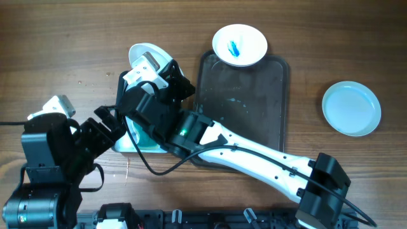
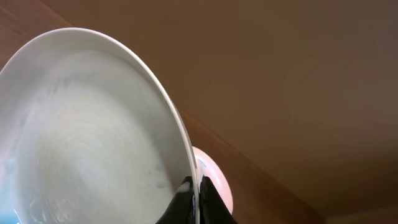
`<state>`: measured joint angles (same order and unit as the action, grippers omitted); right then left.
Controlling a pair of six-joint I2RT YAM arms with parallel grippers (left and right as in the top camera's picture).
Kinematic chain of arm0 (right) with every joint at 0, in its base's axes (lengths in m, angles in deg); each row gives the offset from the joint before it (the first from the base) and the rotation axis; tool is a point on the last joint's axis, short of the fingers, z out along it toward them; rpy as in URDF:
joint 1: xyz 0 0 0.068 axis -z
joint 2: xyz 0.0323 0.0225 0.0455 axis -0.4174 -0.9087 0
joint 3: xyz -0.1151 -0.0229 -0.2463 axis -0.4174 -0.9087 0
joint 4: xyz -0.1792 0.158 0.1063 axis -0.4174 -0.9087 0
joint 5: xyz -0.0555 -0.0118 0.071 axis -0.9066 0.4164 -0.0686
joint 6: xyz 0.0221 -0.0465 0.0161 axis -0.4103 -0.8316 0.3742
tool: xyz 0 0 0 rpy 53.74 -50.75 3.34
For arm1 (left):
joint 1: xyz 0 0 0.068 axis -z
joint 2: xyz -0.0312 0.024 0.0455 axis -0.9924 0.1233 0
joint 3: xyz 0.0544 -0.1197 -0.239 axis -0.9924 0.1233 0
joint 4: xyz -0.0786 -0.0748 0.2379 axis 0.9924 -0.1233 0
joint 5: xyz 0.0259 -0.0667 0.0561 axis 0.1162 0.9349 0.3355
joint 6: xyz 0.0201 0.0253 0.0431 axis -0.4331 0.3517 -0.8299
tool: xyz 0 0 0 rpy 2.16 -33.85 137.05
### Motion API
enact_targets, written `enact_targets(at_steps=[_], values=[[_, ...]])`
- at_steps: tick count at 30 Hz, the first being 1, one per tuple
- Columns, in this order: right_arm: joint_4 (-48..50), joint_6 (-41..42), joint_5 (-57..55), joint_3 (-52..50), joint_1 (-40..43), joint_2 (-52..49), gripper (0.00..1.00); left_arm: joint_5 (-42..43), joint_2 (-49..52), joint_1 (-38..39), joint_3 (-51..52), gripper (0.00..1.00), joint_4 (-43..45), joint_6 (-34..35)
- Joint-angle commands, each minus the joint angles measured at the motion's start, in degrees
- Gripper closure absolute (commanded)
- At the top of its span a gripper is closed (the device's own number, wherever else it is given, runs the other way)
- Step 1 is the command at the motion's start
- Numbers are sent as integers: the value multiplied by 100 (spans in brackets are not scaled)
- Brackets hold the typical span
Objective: Clean dirty plates on tray and stack at the side
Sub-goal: 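Lift the plate with the right gripper and dip it in the basin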
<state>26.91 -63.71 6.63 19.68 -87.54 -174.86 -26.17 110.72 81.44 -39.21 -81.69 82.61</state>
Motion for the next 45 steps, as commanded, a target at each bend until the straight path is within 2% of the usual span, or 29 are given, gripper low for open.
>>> enact_targets(at_steps=[1,12,45], values=[[87,-181,-197,162,-61,76,96,90,-4,-31,-66,0,13,-107],[328,-1305,-219,162,-260,76,96,90,-4,-31,-66,0,13,-107],[492,-1029,-216,160,-400,76,96,90,-4,-31,-66,0,13,-107]])
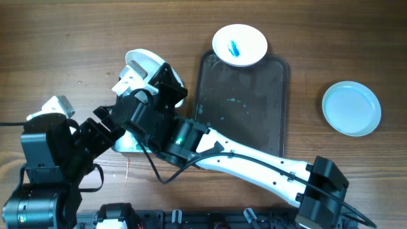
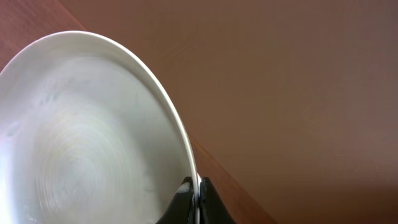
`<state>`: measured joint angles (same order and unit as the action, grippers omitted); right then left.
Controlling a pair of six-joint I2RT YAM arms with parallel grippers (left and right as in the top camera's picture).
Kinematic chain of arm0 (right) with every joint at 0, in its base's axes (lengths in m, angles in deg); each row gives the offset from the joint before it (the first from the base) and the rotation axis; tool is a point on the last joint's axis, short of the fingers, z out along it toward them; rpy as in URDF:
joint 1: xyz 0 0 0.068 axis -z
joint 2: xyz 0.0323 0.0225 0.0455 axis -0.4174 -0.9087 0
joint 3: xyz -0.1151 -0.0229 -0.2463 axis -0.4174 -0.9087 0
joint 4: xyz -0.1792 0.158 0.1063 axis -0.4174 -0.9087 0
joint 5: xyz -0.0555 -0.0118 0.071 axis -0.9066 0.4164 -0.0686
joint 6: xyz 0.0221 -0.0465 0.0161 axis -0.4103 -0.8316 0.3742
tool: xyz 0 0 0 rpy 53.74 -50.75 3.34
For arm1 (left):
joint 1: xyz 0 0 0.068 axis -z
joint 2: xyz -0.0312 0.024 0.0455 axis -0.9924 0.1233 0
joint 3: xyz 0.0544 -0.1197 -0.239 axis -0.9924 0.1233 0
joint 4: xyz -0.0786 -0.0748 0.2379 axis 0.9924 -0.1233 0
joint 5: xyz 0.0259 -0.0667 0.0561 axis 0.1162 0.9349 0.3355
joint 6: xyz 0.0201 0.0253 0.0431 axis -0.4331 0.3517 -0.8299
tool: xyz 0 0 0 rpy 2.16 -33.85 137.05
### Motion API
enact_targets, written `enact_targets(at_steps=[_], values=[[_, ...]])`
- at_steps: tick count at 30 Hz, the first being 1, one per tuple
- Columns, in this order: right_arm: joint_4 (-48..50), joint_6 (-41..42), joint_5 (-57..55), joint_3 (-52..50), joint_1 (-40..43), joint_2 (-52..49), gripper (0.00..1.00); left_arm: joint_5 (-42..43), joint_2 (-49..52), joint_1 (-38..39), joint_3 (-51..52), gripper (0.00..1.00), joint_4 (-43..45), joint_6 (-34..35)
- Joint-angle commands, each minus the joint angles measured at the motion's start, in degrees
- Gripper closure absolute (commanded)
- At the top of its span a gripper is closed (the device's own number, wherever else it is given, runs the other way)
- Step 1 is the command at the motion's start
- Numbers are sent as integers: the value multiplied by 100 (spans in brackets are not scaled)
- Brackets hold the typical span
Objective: Clean dirty plates on tray and stack at the side
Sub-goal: 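Lift the plate with the right gripper and dip it in the basin, then carry the rinsed plate right and stack it on the side plate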
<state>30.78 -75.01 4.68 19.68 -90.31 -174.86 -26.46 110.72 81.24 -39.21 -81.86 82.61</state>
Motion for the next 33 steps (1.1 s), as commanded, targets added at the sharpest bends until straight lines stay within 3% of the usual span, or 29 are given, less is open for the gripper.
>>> enact_targets(at_steps=[1,3,4,5,7,8,9,10,11,12,13,14,15,16,18,19,20,21,23,24,27,29,31,33], values=[[116,186,-20,160,-87,74,96,118,-4,-11,-66,0,31,-107],[-76,1266,800,160,9,74,96,118,-4,-11,-66,0,31,-107],[-269,793,1373,160,9,74,96,118,-4,-11,-66,0,31,-107],[-295,275,1204,146,26,57,96,118,-4,-11,-66,0,31,-107],[-101,1038,382,120,127,31,96,118,-4,-11,-66,0,31,-107],[-267,1132,710,120,133,31,95,118,-4,-11,-66,0,31,-107],[-337,608,691,120,122,31,96,118,-4,-11,-66,0,31,-107],[-221,588,111,120,168,26,96,118,-4,-11,-66,0,31,-109],[-66,1182,-83,120,221,17,96,118,-4,-11,-66,0,31,-107],[-98,1296,457,122,212,35,96,118,-4,-11,-66,0,31,-107],[-192,634,938,122,160,44,96,118,-4,-11,-66,0,31,-107],[-170,402,549,120,149,42,96,118,-4,-11,-66,0,31,-107],[-39,798,-94,120,177,39,96,118,-4,-11,-66,0,31,-107],[-24,1502,-55,120,197,44,96,118,-4,-11,-66,0,31,-107],[-229,619,802,120,155,52,96,118,-4,-11,-66,0,31,-107],[-181,361,192,120,177,24,96,118,-4,-11,-66,0,31,-107],[42,1032,-417,120,232,-2,96,118,-4,-11,-66,0,31,-107],[-42,1220,13,120,225,2,96,118,-4,-11,-66,0,31,-107],[-267,455,542,120,157,7,96,118,-4,-11,-66,0,31,-107],[-295,632,365,120,155,-4,96,118,-4,-11,-66,0,31,-107],[-651,2181,413,120,330,-2,96,118,-4,-11,-66,0,31,-107],[-1215,3432,1473,120,686,-2,96,118,-4,-11,-66,0,31,-107],[-1552,4350,3281,120,1228,-2,96,118,-4,-11,-66,0,31,-107],[-1495,4575,5414,122,1858,-2,96,118,-4,-11,-66,0,31,-107]])
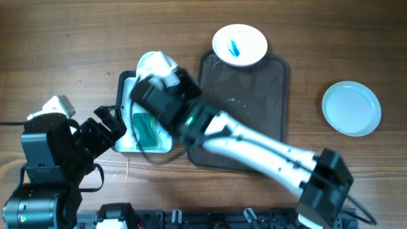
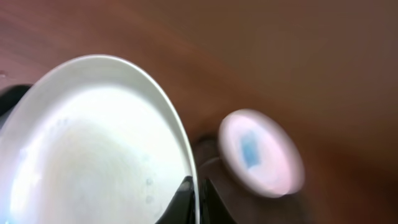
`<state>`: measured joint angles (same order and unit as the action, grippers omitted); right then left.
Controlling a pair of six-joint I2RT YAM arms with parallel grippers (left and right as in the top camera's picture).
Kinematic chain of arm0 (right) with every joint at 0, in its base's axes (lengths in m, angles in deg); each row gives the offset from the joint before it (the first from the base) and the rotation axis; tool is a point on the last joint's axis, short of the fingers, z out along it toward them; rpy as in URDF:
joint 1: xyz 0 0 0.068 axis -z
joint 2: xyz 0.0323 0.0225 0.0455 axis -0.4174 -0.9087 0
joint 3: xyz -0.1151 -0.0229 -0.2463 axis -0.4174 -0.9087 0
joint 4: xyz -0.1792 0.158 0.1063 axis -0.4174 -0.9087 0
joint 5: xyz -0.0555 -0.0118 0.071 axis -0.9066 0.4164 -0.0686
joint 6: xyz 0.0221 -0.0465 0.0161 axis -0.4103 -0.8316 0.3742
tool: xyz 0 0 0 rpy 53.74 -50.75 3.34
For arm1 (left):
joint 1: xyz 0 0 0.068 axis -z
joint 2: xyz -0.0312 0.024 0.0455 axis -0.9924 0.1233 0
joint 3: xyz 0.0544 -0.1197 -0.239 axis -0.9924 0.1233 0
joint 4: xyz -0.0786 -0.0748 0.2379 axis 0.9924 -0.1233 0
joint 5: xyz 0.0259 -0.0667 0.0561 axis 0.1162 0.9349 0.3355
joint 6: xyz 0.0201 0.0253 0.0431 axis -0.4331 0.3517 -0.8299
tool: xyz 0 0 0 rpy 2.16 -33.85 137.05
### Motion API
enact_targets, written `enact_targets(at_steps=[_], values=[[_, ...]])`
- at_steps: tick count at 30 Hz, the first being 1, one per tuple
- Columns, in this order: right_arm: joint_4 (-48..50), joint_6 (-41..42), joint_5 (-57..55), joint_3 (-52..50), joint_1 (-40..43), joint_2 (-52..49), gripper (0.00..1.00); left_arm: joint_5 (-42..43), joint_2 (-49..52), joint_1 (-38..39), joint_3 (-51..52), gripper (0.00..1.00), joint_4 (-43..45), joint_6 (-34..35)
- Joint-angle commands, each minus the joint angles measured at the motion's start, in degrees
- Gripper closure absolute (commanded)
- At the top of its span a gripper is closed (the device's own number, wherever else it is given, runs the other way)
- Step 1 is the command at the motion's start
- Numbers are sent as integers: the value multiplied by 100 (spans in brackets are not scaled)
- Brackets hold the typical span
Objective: Clean dirty plates on tray and stack at the side
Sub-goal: 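Carry the rinsed plate right and stack it on the side plate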
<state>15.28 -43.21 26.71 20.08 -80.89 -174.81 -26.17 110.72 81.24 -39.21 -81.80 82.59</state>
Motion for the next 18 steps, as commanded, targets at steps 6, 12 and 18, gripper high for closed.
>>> enact_targets(at_steps=[6,12,18], values=[[68,1797,7735,83,3397,306,96,90,-4,-11,-66,0,24,-105],[-1600,1585,7055,83,6065,1056,96,90,-4,-11,-66,0,24,-105],[-3182,1180,5418,-258,8450,743,96,90,-4,-11,-66,0,24,-105]])
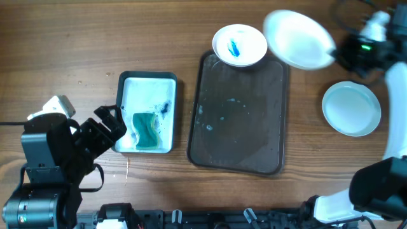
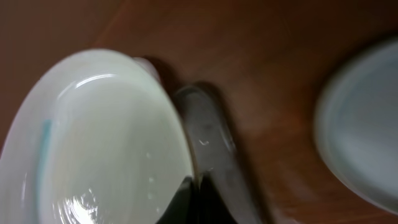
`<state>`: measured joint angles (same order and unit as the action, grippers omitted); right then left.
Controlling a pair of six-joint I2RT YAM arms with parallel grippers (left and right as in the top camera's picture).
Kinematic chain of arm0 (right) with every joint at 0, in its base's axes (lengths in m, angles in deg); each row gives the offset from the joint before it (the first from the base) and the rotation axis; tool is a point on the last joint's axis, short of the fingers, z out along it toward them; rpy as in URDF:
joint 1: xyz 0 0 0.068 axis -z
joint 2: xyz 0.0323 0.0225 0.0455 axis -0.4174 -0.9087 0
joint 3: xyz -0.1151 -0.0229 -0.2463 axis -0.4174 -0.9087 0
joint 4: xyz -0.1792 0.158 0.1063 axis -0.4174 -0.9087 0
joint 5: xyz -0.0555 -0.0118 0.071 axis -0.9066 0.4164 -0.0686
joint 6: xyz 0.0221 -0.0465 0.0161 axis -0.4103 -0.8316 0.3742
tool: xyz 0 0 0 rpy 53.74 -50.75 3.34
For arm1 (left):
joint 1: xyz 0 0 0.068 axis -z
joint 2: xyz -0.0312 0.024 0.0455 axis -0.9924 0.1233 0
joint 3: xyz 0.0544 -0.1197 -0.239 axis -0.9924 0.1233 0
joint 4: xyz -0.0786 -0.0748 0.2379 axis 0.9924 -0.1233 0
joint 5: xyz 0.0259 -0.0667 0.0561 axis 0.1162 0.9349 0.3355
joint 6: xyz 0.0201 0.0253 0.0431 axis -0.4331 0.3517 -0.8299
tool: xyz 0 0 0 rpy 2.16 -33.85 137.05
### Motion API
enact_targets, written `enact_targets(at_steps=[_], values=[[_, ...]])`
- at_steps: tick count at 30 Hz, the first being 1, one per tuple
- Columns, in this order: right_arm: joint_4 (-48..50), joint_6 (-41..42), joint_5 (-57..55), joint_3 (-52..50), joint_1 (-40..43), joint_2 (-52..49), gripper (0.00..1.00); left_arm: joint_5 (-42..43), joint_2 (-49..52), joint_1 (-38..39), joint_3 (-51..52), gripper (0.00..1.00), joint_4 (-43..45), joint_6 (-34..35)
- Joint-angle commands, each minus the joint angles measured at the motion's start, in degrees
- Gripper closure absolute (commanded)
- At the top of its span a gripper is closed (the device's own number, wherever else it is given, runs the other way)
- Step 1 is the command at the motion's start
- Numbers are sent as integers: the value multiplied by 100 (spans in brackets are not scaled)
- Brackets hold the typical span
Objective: Clean dirty plates on tray and stack at the side
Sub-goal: 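Carry the rinsed plate right and stack it on the side plate, then move the remaining stained plate down onto the tray with the right gripper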
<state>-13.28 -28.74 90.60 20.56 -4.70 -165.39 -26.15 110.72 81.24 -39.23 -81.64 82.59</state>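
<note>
My right gripper [image 1: 337, 56] is shut on the rim of a clean white plate [image 1: 297, 39], held in the air over the tray's far right corner; in the right wrist view the plate [image 2: 106, 143] fills the left side, pinched at the gripper [image 2: 194, 182]. A dirty white plate [image 1: 239, 44] with a blue smear sits on the far edge of the dark tray [image 1: 238, 114]. A pale blue plate [image 1: 351, 108] lies on the table at the right. My left gripper [image 1: 113, 124] hovers beside the basin; its jaws do not show clearly.
A white wash basin [image 1: 147, 112] with a teal sponge [image 1: 147, 129] and soapy water stands left of the tray. The right arm's wrist [image 1: 372, 44] reaches in from the right edge. Wooden table all around.
My right arm has swung from over the basin to the far right, carrying the white plate to above the tray's far right corner, near the pale blue plate.
My right gripper held the white plate tilted over the basin at the left, and still there a moment later. Then it held it above the basin's far edge. Now the plate hangs at the right, past the tray. The left arm stayed put.
</note>
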Motion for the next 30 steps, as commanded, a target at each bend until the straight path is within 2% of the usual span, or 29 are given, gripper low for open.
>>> enact_targets(at_steps=[1,6,8,12,13,14,15,16,18,20,24,28,30], values=[[-323,-262,-1099,-424,1019,-214,96,87,-4,-11,-63,0,9,-105],[68,-111,-1244,-1626,2118,-254,96,87,-4,-11,-63,0,9,-105],[181,-118,-1379,-1908,2227,-254,96,87,-4,-11,-63,0,9,-107],[426,-22,-2326,-2420,2253,-254,96,87,-4,-11,-63,0,9,-105],[481,-13,-2396,-2404,2253,-251,93,87,-4,-11,-63,0,9,-105],[424,-15,-2345,-2319,2256,-249,68,87,-4,-11,-63,0,9,-105],[330,-35,-2212,-2192,2253,-247,54,87,-4,-11,-63,0,9,-105],[225,-44,-1821,-2009,2229,-221,49,87,-4,-11,-63,0,9,-105],[144,-291,-883,-1676,2114,-105,47,87,-4,-11,-63,0,9,-105],[155,-428,-262,-1423,1862,131,47,87,-4,-11,-63,0,9,-105],[518,-741,509,-1314,866,846,54,87,-4,-11,-63,0,9,-107],[1091,-1480,492,-1316,-656,1250,53,87,-4,-11,-63,0,9,-105],[1410,-1668,-98,-1318,-1473,1176,48,87,-4,-11,-63,0,9,-105]])
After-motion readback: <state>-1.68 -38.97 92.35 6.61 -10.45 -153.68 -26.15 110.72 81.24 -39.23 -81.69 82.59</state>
